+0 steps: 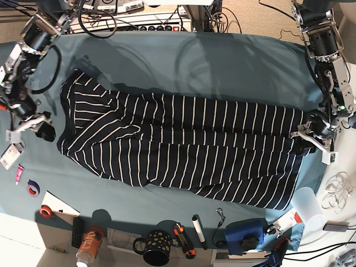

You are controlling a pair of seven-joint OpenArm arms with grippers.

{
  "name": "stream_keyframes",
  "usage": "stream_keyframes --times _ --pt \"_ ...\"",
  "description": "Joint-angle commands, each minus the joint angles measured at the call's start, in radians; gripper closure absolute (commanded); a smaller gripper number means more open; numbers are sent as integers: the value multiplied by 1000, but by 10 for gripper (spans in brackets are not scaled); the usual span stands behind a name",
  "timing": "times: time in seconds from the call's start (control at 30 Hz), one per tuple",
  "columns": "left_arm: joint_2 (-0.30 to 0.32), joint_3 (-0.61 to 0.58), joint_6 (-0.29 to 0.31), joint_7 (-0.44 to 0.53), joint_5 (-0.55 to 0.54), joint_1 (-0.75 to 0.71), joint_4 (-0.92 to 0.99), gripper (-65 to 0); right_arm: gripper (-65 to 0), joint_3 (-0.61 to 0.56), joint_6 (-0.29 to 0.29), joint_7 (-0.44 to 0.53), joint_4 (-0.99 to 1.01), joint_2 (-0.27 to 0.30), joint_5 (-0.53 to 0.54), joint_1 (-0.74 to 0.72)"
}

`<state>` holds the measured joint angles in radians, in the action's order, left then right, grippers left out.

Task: Layout the t-shirt on the table in an organized manner, then fold the t-shirt properly
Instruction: 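Lay the folded edge down and release both grippers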

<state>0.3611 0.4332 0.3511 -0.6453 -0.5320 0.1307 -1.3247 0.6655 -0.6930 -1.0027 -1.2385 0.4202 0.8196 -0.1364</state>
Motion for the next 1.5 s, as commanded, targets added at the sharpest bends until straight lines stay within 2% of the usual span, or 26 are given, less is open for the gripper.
stream_keyframes --times 0.0,0.1,0.2,0.3,0.33,0.4,0.57,0.73,0.97,1.33,1.47 --pt "27 6 7 5 -50 21 -26 -258 -229 26 -5 9 -27 33 56 -20" --pt "35 41 66 -58 -127 21 -74 -258 -229 114 -5 -47 -79 35 115 -19" --pt "35 134 114 -171 -180 16 -164 -249 -229 235 -5 -114 -134 38 171 -18" --pt "36 267 128 -313 -260 13 -252 -232 -229 330 -5 -211 -151 68 237 -5" --pt "39 312 150 -356 -285 13 -274 -232 -229 353 -5 -235 -151 80 252 8" --pt "71 374 179 -414 -353 -5 -291 -232 -229 380 -5 -269 -151 102 264 46" --pt "145 408 178 -454 -442 -128 -291 -232 -229 388 -5 -290 -151 106 265 186" --pt "151 408 179 -447 -441 -248 -291 -232 -229 387 -5 -300 -151 34 273 310" --pt "151 408 201 -405 -440 -354 -291 -232 -229 368 -5 -344 -151 -61 386 383" --pt "151 410 201 -401 -407 -369 -290 -232 -230 114 -5 -348 -151 -66 404 383" --pt "151 410 200 -402 -407 -369 -290 -232 -230 68 -5 -367 -151 -66 412 383"
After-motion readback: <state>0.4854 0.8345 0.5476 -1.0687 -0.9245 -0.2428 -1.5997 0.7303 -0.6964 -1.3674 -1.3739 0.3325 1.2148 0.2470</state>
